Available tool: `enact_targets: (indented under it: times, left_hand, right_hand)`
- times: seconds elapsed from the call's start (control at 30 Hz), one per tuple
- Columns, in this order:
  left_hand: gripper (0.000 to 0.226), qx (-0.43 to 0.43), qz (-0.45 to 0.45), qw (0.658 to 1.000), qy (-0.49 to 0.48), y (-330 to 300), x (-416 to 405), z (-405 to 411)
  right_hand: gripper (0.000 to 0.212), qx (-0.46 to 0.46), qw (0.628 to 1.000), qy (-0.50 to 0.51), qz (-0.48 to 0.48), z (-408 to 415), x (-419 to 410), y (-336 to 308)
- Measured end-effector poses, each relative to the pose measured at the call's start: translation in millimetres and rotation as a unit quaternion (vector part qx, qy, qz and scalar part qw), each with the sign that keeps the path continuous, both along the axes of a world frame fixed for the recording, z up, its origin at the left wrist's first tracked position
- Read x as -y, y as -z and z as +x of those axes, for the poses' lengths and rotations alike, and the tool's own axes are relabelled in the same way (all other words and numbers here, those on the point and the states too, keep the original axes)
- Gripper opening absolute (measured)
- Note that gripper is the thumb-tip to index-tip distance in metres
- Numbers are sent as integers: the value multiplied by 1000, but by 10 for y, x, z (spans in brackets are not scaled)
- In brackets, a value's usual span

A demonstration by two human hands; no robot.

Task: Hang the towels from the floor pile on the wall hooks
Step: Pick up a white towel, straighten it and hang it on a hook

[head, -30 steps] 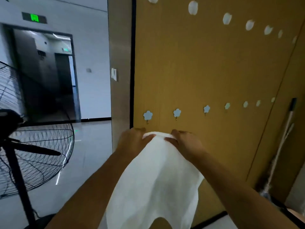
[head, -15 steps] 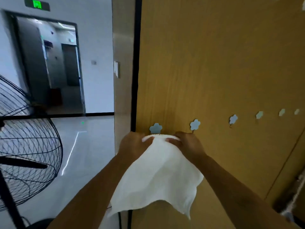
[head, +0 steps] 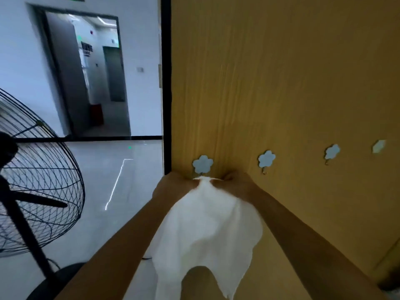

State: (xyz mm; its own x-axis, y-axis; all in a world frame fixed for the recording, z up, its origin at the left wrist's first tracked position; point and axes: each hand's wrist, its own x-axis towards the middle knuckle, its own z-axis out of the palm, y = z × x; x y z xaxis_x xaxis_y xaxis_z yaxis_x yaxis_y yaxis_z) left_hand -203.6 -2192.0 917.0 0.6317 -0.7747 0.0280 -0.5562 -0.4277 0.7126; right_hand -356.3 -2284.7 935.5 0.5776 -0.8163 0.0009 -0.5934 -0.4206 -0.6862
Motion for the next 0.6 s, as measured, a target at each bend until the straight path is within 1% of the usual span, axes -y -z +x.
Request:
enact_targets:
  times: [0.03,0.07,0.1,0.13,0.17,0.2,0.23,0.27,0.33,0.37,0.4,0.43,0.5,0.57,0.6]
  left_hand:
    - [35,-6,16,1000,10,15,22,-2]
    - [32,-1,37,999,14,16,31,-27]
    - [27,1,47,999,9,13,22,-59]
    - [30,-4,45,999,-1,22,12,-74]
    - [34,-10,36,999,-18,18,-16,-96]
    - [40,1,22,999,-39,35,-52,-113]
    - [46,39,3,998,-55,49,-96,-141]
    - [50,102,-20,992,-64,65,-128,-167]
    - [50,217,-74,971,-64,95,-189,-221]
    - [47,255,-109,959,-53,112,-204,-233]
    - [42,270,-146,951,-31,141,-196,-240]
    - [38,276,-180,944,0,174,-182,-234]
    - [40,267,-226,936,46,269,-156,-208]
    - [42,241,-258,934,51,377,-178,-207]
    - [42,228,-264,936,49,419,-205,-225]
  right_hand:
    - [39,-7,999,-5,40,7,-9,-5]
    - [40,-10,998,-6,63,18,-15,4]
    - [44,-12,998,1,67,31,-18,24]
    - [49,-18,998,14,55,48,-19,55]
    - [53,-32,999,23,24,61,-17,95]
    - [55,-48,998,26,-23,70,-17,130]
    - [54,-58,995,25,-81,72,-23,162]
    - [51,-58,988,22,-145,71,-37,179]
    - [40,-33,968,14,-250,67,-87,204]
    - [34,-13,962,4,-273,74,-106,215]
    - [27,9,962,-11,-272,82,-115,232]
    - [22,36,967,-27,-250,92,-120,252]
    - [17,86,978,-52,-185,96,-107,295]
    - [14,122,982,-67,-130,62,-109,344]
    - [14,129,981,-78,-122,43,-112,373]
